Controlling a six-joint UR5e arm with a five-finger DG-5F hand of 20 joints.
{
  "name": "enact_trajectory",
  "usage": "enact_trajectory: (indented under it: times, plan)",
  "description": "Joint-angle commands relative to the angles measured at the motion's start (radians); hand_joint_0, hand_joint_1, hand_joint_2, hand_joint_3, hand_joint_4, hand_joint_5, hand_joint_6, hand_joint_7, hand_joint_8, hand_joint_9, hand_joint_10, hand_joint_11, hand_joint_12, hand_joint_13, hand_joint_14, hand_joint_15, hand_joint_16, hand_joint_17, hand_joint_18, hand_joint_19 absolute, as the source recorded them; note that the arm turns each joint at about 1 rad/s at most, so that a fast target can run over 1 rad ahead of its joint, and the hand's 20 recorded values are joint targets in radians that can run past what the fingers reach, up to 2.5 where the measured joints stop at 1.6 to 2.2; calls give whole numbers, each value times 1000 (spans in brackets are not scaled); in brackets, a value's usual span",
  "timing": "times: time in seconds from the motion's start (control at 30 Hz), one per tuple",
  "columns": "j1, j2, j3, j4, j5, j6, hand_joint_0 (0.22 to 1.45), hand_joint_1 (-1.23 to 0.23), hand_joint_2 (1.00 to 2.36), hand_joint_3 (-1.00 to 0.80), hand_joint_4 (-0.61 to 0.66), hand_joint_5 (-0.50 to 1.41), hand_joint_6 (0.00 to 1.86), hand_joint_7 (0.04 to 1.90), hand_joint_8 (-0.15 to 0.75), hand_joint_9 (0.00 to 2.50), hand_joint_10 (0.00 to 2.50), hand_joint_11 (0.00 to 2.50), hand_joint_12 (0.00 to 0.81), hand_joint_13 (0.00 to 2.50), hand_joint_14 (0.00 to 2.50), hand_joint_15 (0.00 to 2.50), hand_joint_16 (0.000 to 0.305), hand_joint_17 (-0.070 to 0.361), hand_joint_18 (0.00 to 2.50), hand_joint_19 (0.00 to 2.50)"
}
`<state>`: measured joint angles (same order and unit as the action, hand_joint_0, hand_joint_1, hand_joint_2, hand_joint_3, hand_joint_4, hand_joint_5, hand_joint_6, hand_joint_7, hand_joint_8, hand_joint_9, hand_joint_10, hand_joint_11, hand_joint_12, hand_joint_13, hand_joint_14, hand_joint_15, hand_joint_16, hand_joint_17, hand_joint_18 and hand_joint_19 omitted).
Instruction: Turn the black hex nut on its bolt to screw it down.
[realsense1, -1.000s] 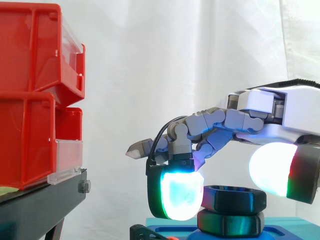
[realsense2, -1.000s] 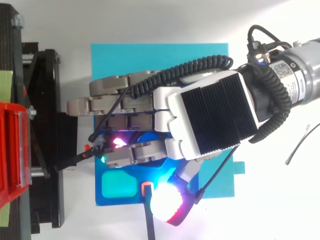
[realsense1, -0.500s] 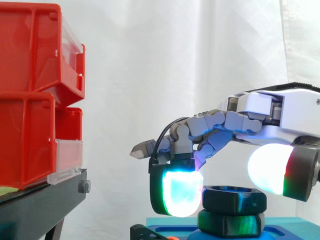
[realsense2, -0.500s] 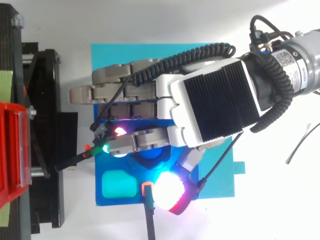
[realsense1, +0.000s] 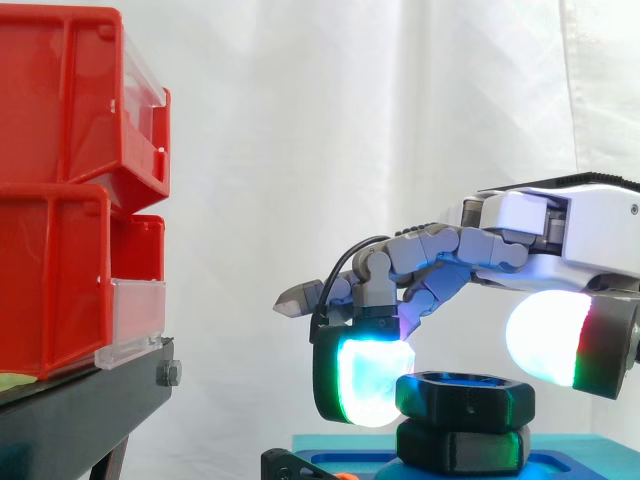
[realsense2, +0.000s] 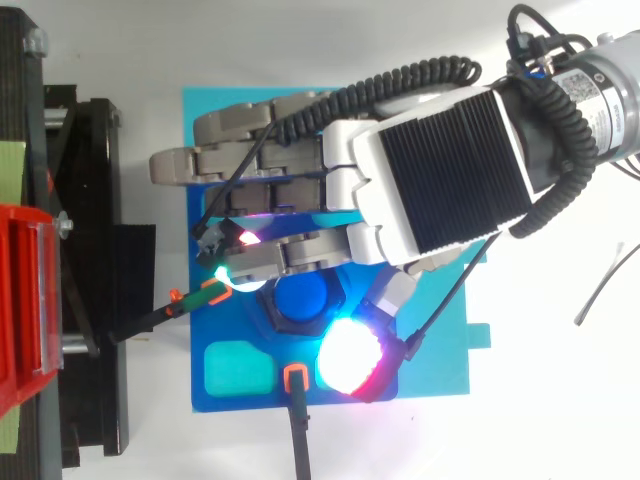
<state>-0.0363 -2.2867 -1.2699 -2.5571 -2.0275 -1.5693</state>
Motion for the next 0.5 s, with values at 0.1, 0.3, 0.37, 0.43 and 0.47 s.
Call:
enact_trajectory:
  times: [0.1,0.3,0.37,0.43,0.47]
  plan:
    - [-4,1,7,3,-13,3,391,-165,1000,-500,255,-53,572,1297,358,816,4,171,427,406,0,0,65,147,488,240]
    - [1,1,89,-15,-28,12,391,-166,1000,-500,266,-54,569,1302,358,816,7,169,427,406,0,0,65,147,489,232]
    - [3,1,121,-48,-31,17,391,-173,1000,-500,261,-53,565,1298,361,815,5,177,427,405,0,0,65,147,489,229]
    - [4,1,127,-55,-30,20,389,-206,1000,-500,269,-53,556,1316,360,814,4,181,429,404,0,0,65,147,490,228]
    - [6,-1,142,-69,-30,26,390,-212,1000,-500,261,-53,555,1318,360,814,5,181,428,403,0,0,65,147,490,228]
